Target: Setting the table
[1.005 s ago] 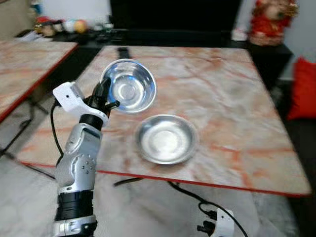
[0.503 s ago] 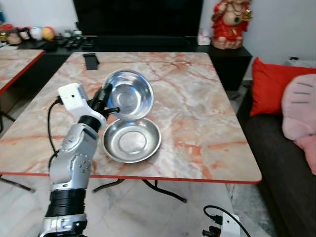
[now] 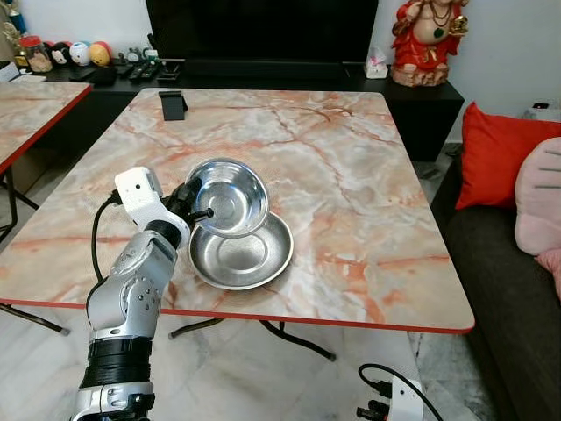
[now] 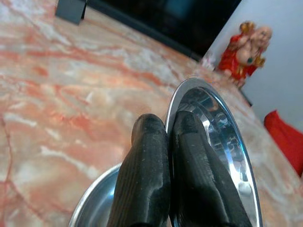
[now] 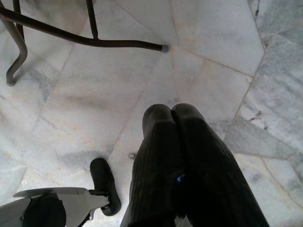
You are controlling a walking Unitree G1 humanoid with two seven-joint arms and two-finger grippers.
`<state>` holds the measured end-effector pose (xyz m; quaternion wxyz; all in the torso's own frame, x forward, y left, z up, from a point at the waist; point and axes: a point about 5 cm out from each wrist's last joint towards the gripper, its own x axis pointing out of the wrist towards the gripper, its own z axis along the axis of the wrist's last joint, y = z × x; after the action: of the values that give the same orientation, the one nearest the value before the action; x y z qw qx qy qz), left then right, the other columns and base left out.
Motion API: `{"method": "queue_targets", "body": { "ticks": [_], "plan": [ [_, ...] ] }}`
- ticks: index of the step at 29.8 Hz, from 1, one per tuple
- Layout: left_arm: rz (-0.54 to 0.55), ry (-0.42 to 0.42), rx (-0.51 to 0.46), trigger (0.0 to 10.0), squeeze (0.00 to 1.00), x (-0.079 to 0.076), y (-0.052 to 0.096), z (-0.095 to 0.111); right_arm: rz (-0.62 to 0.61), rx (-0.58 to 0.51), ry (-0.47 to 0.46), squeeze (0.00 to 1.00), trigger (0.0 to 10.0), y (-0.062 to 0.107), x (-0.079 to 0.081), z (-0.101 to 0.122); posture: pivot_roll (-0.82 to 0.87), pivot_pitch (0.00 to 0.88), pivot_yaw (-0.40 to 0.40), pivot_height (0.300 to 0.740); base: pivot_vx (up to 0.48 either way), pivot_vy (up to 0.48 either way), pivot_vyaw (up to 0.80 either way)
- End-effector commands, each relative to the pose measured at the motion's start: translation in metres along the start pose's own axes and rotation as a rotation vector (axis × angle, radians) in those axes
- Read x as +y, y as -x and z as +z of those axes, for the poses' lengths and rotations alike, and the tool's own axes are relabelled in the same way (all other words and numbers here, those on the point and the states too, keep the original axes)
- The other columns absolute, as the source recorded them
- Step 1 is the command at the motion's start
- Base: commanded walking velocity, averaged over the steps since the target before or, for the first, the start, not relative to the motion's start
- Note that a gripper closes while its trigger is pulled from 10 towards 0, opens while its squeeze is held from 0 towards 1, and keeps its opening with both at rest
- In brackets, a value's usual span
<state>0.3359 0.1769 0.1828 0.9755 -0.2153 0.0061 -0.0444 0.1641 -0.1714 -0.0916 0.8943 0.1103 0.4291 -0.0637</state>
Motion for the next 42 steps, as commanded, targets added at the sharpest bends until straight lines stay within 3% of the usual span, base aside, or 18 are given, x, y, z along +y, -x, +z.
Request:
{"method": "queue_targets", "body": {
  "ticks": [1, 8, 15, 42],
  "plan": [
    [0.023, -0.014, 0.036, 10.0, 0.0, 0.004, 0.0, -0.001, -0.005, 0.004, -0.002, 0.0, 10.0, 0.0, -0.001, -0.001, 0.03, 0.0, -0.001, 0.736, 0.0, 0.0, 0.0],
    [0.004, 0.001, 0.165, 10.0, 0.0, 0.004, 0.004, -0.021, -0.001, 0.004, -0.001, 0.0, 10.0, 0.0, -0.001, -0.001, 0.03, 0.0, -0.003, 0.736, 0.0, 0.0, 0.0],
    [0.01, 0.026, 0.194, 10.0, 0.0, 0.003, 0.004, -0.03, -0.001, 0.003, -0.005, 0.0, 10.0, 0.0, 0.0, -0.001, 0.03, 0.0, -0.003, 0.736, 0.0, 0.0, 0.0],
    [0.154, 0.112, 0.181, 10.0, 0.0, 0.011, -0.006, -0.048, -0.003, 0.001, -0.002, 0.0, 10.0, 0.0, -0.002, 0.0, 0.02, 0.0, -0.009, 0.736, 0.0, 0.0, 0.0]
  ]
}}
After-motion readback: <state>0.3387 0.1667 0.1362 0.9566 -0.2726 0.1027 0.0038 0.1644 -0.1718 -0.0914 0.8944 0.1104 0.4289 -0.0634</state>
